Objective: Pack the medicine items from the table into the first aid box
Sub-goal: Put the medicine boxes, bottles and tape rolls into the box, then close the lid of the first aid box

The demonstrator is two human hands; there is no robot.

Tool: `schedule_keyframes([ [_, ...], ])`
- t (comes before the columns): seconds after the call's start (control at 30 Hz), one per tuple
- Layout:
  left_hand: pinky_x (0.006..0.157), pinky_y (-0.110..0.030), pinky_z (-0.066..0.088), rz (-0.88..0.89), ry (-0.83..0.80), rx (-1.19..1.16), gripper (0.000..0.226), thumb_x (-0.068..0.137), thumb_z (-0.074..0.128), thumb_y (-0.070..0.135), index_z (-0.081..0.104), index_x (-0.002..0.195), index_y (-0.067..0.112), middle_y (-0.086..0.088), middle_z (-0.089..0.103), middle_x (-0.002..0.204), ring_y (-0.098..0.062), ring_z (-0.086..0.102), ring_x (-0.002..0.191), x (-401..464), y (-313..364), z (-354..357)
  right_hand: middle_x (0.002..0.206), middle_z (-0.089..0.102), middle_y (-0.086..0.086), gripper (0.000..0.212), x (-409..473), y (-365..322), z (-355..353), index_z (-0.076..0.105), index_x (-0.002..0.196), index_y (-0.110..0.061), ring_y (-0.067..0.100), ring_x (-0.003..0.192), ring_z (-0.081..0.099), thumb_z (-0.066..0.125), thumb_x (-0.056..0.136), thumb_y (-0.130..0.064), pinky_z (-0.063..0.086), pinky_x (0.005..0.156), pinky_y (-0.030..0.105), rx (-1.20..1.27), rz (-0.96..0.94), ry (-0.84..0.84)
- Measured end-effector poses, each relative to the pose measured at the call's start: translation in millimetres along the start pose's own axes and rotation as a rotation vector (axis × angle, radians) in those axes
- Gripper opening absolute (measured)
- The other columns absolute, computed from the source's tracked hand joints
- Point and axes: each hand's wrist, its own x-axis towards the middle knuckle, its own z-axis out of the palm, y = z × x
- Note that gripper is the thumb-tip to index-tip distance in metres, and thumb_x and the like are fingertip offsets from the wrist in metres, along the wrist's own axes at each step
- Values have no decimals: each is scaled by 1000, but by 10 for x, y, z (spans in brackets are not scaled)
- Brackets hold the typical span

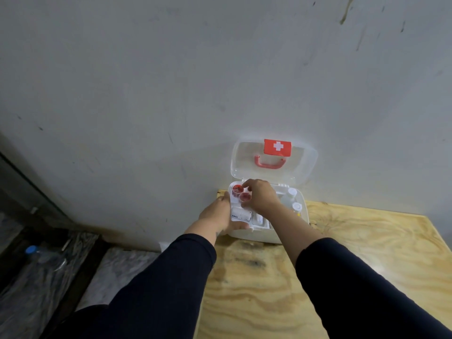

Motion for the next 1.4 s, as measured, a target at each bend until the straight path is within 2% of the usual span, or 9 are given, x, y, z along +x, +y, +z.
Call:
schedule_keyframes([
  [0.13,98,-43,50,3,17,13,74,74,73,55,42,135,28,-1,58,129,-26,58,114,39,85,-109,123,63,7,42,-117,63,-205,60,121,-14,25,115,55,71,81,-20,46,97,36,-29,-31,104],
  [0.23,111,-43,36,-22,119,21,82,87,53,57,20,152,18,-6,31,157,-28,37,140,48,250,-331,122,63,4,32,-222,136,-426,61,114,-17,23,114,54,69,83,-17,49,94,38,-99,-42,223],
  [0.33,116,-41,25,8,246,-11,74,97,37,51,8,154,14,-5,12,163,-25,19,148,63,445,-592,118,57,3,27,-283,207,-667,56,110,-16,25,110,51,66,84,-17,46,91,37,-184,-22,417],
  [0.47,114,-39,27,53,307,-63,64,101,29,47,18,152,9,-8,23,160,-25,28,145,126,660,-802,127,48,9,46,-191,276,-918,51,125,-11,28,117,45,66,83,-5,45,95,37,-197,-26,618],
  [0.7,112,-42,33,22,314,-154,63,100,26,49,29,148,8,-12,35,154,-29,36,140,210,767,-772,124,62,5,37,-24,300,-996,56,126,-14,27,114,53,56,89,-8,50,90,39,-301,-81,491],
  [0.83,114,-41,28,34,342,-149,64,101,28,48,21,152,11,-9,27,158,-27,31,144,31,779,-675,123,64,6,36,-261,365,-926,54,129,-11,29,114,55,53,93,-14,52,85,41,-334,-165,524],
  [1.13,103,-36,38,11,430,-132,59,99,44,42,28,148,13,-6,36,153,-26,40,137,-570,727,-215,102,72,1,43,-1024,555,-534,68,108,-10,23,95,68,83,67,-13,56,58,28,-420,-271,581],
  [1.3,97,-31,37,21,432,-139,67,95,51,44,24,148,13,-4,31,155,-25,38,139,-740,560,163,104,70,-1,44,-1291,716,-185,67,109,-12,21,98,67,83,68,-19,54,60,27,-410,-299,578],
  [1.4,108,-36,34,-13,425,-116,79,94,52,46,12,153,13,-3,19,161,-23,28,144,-757,439,353,104,69,0,36,-1367,800,29,66,110,-13,23,100,66,75,77,-24,54,62,31,-403,-290,578],
])
